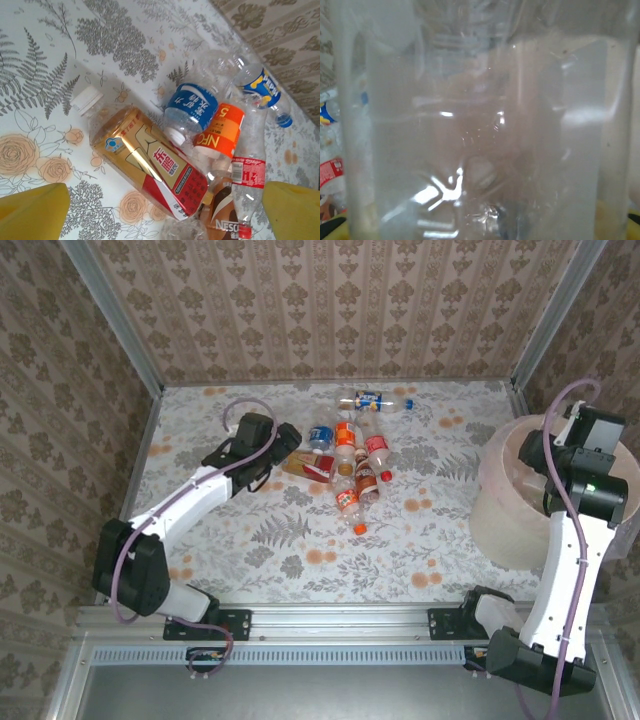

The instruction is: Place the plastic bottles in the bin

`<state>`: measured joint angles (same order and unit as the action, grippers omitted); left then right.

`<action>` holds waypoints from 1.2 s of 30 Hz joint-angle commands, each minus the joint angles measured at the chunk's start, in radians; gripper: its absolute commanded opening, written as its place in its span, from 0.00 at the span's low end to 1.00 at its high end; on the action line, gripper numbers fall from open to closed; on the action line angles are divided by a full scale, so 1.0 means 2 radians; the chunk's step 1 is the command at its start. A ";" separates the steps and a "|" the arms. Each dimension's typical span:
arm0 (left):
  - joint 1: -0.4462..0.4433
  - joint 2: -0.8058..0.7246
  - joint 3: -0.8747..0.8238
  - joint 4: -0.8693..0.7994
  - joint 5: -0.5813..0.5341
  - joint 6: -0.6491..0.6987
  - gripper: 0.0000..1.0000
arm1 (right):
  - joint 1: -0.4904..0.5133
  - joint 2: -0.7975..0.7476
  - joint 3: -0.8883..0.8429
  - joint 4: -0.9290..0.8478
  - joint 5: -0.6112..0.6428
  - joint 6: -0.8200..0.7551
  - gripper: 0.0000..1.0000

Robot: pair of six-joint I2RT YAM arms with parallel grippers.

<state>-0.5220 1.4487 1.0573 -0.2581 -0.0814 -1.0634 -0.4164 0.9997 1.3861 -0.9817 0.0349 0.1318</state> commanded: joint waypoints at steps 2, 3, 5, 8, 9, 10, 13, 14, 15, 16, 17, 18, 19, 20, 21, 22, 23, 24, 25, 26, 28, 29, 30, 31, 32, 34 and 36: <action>0.001 0.019 0.025 -0.026 0.022 -0.006 1.00 | -0.003 -0.006 -0.024 -0.006 -0.031 0.006 0.73; 0.001 0.021 0.026 -0.027 0.022 -0.007 1.00 | -0.003 -0.006 -0.024 -0.003 -0.032 0.007 0.78; 0.001 0.024 0.025 -0.027 0.023 -0.013 1.00 | -0.003 -0.007 -0.021 0.003 -0.023 0.010 0.82; 0.001 0.027 0.023 -0.026 0.023 -0.019 1.00 | -0.003 -0.012 -0.019 0.013 0.013 0.013 0.87; 0.001 0.028 0.022 -0.025 0.023 -0.020 1.00 | -0.003 -0.015 -0.020 0.016 0.022 0.013 0.88; 0.001 0.030 0.022 -0.025 0.023 -0.022 1.00 | -0.002 -0.019 -0.021 0.021 0.029 0.014 0.90; 0.001 0.035 0.023 -0.026 0.024 -0.024 1.00 | -0.002 -0.035 -0.028 0.039 0.035 0.013 0.92; 0.001 0.037 0.024 -0.026 0.025 -0.023 1.00 | -0.002 -0.041 -0.030 0.045 0.035 0.014 0.94; 0.001 0.038 0.025 -0.026 0.026 -0.023 1.00 | -0.002 -0.045 -0.031 0.050 0.036 0.015 0.94; 0.001 0.040 0.026 -0.027 0.026 -0.023 1.00 | -0.001 -0.050 -0.031 0.055 0.038 0.016 0.95; 0.001 0.041 0.028 -0.029 0.027 -0.023 1.00 | -0.001 -0.054 -0.029 0.058 0.039 0.018 0.96; 0.001 0.042 0.028 -0.029 0.027 -0.022 1.00 | 0.000 -0.056 -0.028 0.060 0.039 0.019 0.96; 0.001 0.042 0.028 -0.030 0.026 -0.022 1.00 | 0.001 -0.058 -0.025 0.062 0.039 0.020 0.96; 0.001 0.043 0.028 -0.030 0.026 -0.022 1.00 | 0.005 -0.060 -0.022 0.063 0.034 0.021 0.97; 0.001 0.043 0.027 -0.031 0.026 -0.023 1.00 | 0.009 -0.061 -0.020 0.065 0.022 0.021 0.97; 0.002 0.043 0.027 -0.032 0.025 -0.023 1.00 | 0.016 -0.063 -0.018 0.068 0.004 0.020 0.99; 0.002 0.044 0.027 -0.032 0.025 -0.024 1.00 | 0.024 -0.063 -0.016 0.073 -0.016 0.021 1.00; 0.002 0.045 0.026 -0.033 0.024 -0.025 1.00 | 0.035 -0.062 -0.016 0.076 -0.036 0.020 1.00; 0.002 0.046 0.026 -0.033 0.024 -0.027 1.00 | 0.048 -0.059 -0.015 0.080 -0.056 0.020 1.00; 0.002 0.046 0.026 -0.034 0.025 -0.029 1.00 | 0.065 -0.052 -0.011 0.079 -0.062 0.021 1.00; 0.003 0.048 0.026 -0.035 0.027 -0.030 1.00 | 0.114 -0.033 0.000 0.075 -0.039 0.020 1.00; 0.003 0.048 0.026 -0.036 0.027 -0.030 1.00 | 0.148 -0.024 0.004 0.076 -0.018 0.011 1.00; 0.003 0.049 0.026 -0.038 0.028 -0.030 1.00 | 0.174 -0.016 0.006 0.078 -0.004 0.004 1.00; 0.004 0.049 0.026 -0.040 0.028 -0.030 1.00 | 0.204 -0.006 0.009 0.083 0.010 0.000 1.00; 0.005 0.048 0.024 -0.041 0.028 -0.030 1.00 | 0.231 0.004 0.011 0.091 0.022 -0.001 1.00; 0.006 0.049 0.022 -0.041 0.028 -0.031 1.00 | 0.281 0.025 0.012 0.112 0.031 -0.011 1.00; 0.008 0.048 0.019 -0.041 0.029 -0.033 1.00 | 0.329 0.049 0.010 0.138 0.047 -0.021 1.00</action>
<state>-0.5171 1.5387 1.0828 -0.3145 -0.0288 -1.1080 0.1520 1.0534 1.3849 -0.7868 0.0597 0.1322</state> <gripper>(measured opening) 0.999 0.998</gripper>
